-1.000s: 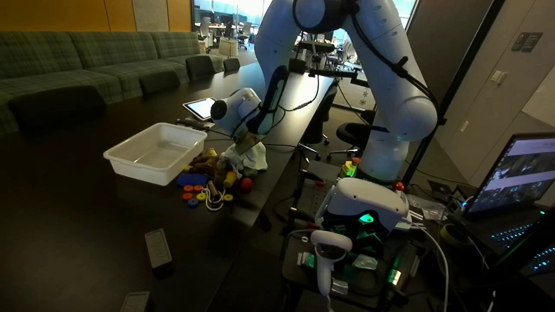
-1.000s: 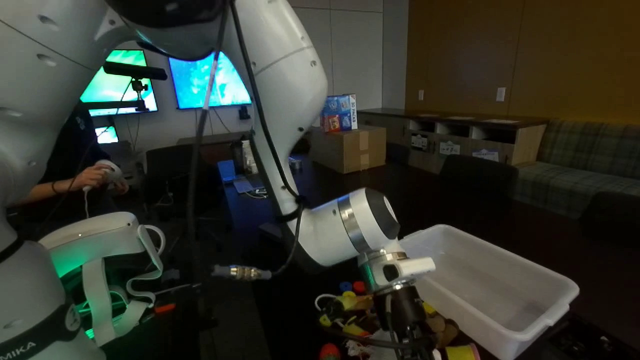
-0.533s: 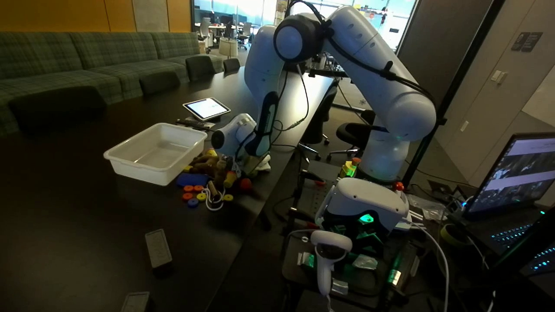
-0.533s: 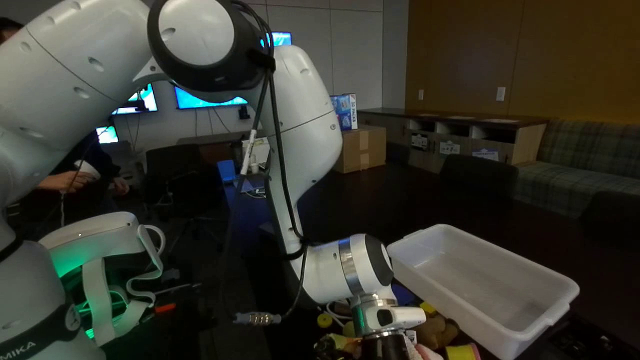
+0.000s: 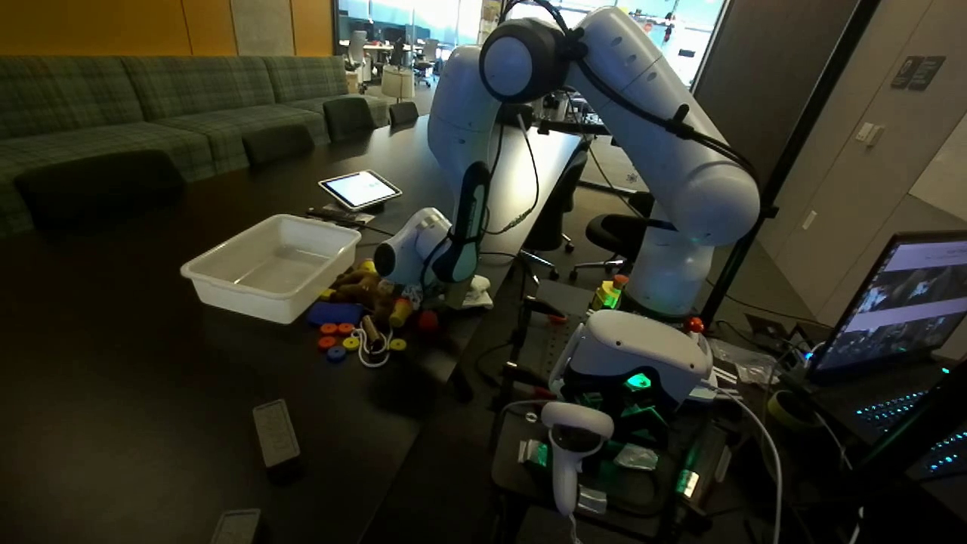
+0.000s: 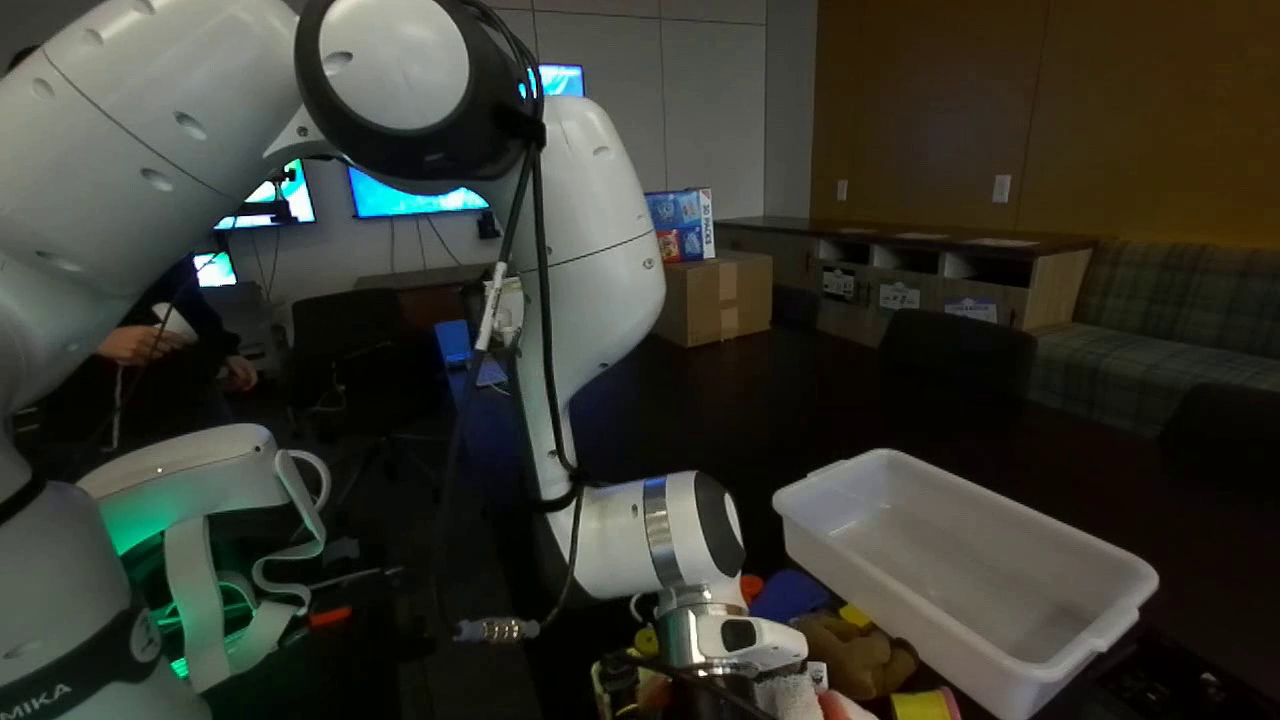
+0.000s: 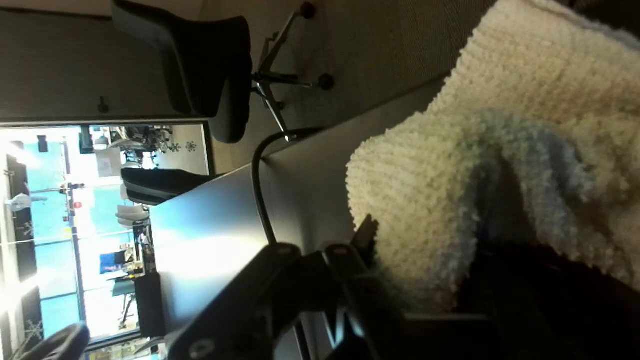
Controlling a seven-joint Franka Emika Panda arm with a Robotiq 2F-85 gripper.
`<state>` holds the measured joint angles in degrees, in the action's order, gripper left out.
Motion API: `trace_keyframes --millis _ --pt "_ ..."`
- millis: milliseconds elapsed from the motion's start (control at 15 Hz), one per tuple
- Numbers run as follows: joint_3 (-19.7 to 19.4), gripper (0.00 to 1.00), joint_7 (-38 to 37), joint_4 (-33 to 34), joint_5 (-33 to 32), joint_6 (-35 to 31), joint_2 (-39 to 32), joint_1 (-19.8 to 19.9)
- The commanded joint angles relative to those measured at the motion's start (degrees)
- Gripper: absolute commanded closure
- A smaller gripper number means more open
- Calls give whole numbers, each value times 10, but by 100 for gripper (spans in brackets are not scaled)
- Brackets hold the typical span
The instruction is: Pick up the cloth and move the objects on the table with the cloth, then put the cloth in the box
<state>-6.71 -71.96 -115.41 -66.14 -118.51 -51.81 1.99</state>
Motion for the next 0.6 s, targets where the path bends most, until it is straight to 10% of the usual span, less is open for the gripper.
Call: trace_keyframes --millis 0,533 --pt "31 85 78 -31 47 27 0 4" --pt "69 85 86 24 74 -11 -13 -32"
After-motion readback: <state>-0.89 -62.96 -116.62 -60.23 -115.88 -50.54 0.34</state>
